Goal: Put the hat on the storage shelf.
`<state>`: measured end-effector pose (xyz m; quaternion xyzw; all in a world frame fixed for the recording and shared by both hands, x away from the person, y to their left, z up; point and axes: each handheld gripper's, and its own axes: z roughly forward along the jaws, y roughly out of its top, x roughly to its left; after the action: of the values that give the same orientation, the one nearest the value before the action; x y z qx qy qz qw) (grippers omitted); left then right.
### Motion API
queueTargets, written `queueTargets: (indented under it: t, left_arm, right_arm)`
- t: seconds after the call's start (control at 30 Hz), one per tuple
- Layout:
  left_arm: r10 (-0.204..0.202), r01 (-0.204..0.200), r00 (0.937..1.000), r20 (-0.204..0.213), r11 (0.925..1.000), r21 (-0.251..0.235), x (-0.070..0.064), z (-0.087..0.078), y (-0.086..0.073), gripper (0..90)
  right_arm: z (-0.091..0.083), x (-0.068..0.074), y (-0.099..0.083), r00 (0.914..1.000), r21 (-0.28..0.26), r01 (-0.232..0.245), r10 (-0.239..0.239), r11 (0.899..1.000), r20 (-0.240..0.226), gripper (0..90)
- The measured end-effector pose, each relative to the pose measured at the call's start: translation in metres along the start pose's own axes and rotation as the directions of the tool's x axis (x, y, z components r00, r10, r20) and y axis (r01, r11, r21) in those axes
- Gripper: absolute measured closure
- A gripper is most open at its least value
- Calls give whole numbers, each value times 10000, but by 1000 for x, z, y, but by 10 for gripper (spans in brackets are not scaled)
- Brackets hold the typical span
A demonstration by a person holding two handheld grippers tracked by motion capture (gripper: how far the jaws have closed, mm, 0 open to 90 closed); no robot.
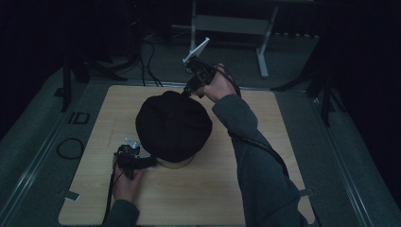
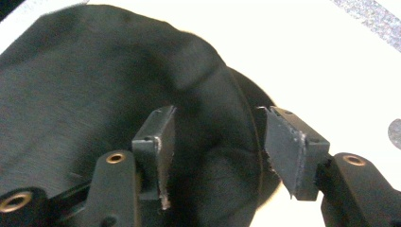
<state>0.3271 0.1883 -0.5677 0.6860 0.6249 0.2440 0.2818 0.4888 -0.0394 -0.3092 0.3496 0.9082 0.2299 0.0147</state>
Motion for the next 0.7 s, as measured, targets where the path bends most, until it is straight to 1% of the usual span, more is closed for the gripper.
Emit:
queueTargets:
  t: [0.2, 0.37, 0.43, 0.5, 0.7]
  left_arm:
    - [-1, 1, 10000, -6, 10000, -2, 0, 0, 0, 13]
    - [2, -2, 10000, -15, 10000, 2, 0, 0, 0, 13]
    - [10, -10, 10000, -6, 10000, 6, 0, 0, 0, 13]
    - [5, -5, 10000, -5, 10000, 0, 0, 0, 0, 13]
    - [7, -7, 10000, -6, 10000, 3, 0, 0, 0, 13]
  right_arm:
    - [-1, 0, -2, 9994, 119, 339, -339, 9994, 68, 405]
    - [-3, -2, -5, 9993, 194, 350, -352, 9992, 140, 407]
    - [-5, -4, -9, 9990, 314, 423, -426, 9986, 110, 422]
    - [-5, -4, -11, 9984, 434, 523, -532, 9977, 192, 429]
    - [-8, -7, -17, 9979, 603, 600, -613, 9964, 207, 432]
